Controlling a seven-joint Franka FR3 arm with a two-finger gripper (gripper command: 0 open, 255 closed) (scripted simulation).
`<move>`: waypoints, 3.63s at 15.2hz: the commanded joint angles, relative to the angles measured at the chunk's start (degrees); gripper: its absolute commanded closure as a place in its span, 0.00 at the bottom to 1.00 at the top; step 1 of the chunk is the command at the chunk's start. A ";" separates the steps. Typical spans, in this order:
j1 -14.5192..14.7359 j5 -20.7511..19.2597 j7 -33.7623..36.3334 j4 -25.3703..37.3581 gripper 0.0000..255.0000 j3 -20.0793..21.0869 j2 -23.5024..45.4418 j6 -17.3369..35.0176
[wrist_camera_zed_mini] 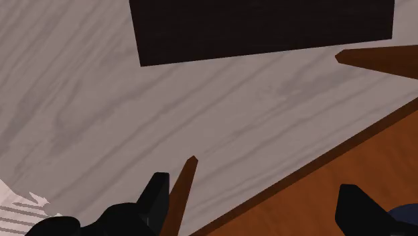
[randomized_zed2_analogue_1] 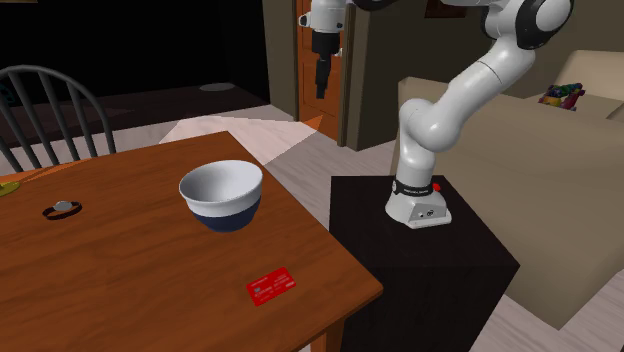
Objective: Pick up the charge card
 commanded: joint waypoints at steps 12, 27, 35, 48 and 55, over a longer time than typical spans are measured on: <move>7.08 4.75 3.03 11.01 0.00 8.86 22.65 0.82; 15.48 5.68 7.12 33.51 0.00 19.03 54.44 -4.35; 21.76 4.19 9.10 49.62 0.00 22.75 72.17 -10.45; 26.76 2.54 9.59 58.92 0.00 23.87 85.48 -10.99; 26.72 2.50 9.54 58.66 1.00 23.84 85.54 -10.67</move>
